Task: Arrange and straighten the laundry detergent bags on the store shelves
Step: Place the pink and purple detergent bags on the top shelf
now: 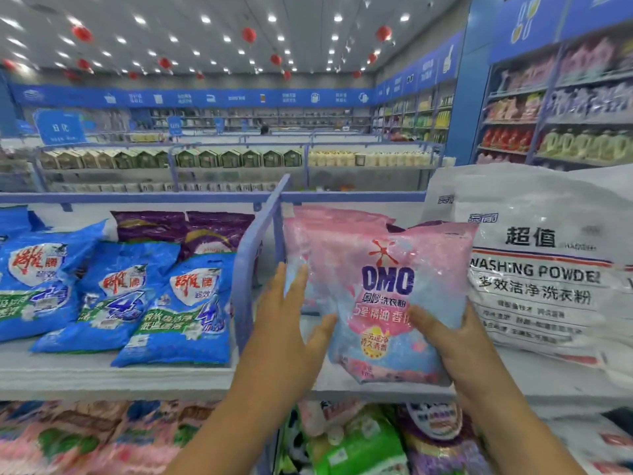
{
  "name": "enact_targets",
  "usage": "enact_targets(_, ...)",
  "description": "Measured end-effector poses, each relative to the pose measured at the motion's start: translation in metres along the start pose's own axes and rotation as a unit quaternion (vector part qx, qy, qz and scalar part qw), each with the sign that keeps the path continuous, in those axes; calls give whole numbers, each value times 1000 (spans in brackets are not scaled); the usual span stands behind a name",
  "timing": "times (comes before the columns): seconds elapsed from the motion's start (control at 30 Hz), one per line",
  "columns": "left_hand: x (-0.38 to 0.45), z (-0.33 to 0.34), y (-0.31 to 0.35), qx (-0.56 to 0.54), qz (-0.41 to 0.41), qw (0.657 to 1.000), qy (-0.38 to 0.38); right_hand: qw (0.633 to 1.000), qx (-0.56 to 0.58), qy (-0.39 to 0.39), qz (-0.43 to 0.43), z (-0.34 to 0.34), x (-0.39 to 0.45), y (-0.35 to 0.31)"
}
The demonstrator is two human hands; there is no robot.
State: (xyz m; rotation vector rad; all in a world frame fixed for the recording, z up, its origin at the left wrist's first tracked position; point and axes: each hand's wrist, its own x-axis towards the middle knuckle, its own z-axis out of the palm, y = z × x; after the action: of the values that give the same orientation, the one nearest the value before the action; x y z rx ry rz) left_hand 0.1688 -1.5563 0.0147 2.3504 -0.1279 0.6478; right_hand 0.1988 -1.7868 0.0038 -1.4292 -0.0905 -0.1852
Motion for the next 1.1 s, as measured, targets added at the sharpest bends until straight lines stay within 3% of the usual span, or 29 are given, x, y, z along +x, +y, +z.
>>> enact_targets(0.13,17,30,-11,156,-13,987,23,998,-57,-11,-14,-17,47,22)
enact_targets(0.33,32,53,-28,226,-69,972,12,998,-38,-57,-4,13,95,47)
enact_targets(0.5,52,70,-42,207,-82,975,-11,996,-49,-66,-17,43,120,59)
enact_targets(0.67,72,106,-56,106,-101,989,-36,974,-221,38,-44,66,131,91)
enact_targets(0.8,80,127,-74,155,-104,982,-39,966,-244,59,-54,71,146,94)
enact_targets(0.93,85,130,-66,131,-115,984,-25,954,-271,94,-86,68,148,90)
enact_targets(1.1,105,152,-63,174,-86,980,-43,952,-272,49,-131,73,171,89)
